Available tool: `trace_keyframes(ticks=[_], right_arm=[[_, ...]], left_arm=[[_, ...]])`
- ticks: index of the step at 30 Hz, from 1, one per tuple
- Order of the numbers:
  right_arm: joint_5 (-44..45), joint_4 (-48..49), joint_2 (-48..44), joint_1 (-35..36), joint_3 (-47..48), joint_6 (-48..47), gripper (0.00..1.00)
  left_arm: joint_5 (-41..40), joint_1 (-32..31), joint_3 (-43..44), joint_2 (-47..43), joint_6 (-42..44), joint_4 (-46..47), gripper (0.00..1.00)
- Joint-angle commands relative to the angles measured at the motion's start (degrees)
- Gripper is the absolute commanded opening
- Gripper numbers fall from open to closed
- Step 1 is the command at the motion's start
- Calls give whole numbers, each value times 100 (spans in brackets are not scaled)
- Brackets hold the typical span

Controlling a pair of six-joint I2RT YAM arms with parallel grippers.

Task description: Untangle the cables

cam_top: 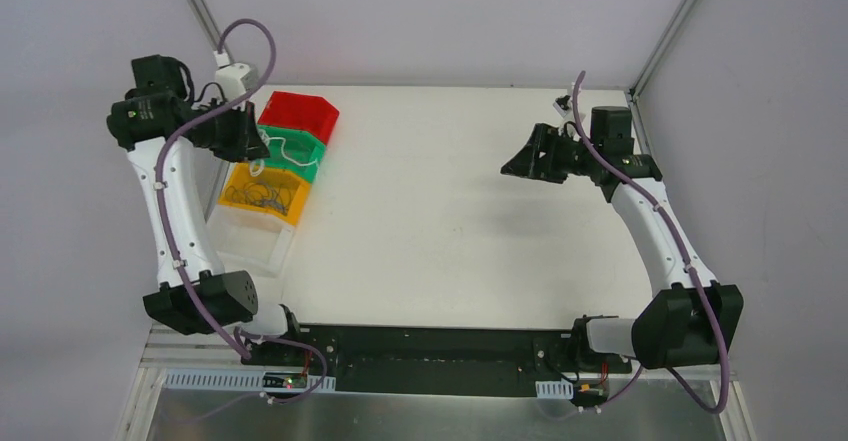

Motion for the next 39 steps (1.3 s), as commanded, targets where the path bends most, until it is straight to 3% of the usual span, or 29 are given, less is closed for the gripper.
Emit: trace_keyframes(ticks=[1, 5, 16, 23, 39], right_arm=[[-260, 327, 74, -23, 123, 115, 72], [-346, 420, 119, -26, 116, 171, 72], [-380, 502, 59, -29, -35, 202, 72], [-425, 480, 167, -31, 64, 192, 72], [-469, 48, 708, -26, 788, 151, 72]], left_arm=[[442, 891, 652, 285, 244, -1181, 0], [493, 1841, 665, 303, 410, -1322, 0], [131, 3365, 193, 179, 1384, -1573, 0], [-713, 3504, -374, -24, 1308, -807, 0], [-1512, 3503, -2027, -898, 1316, 454, 0]])
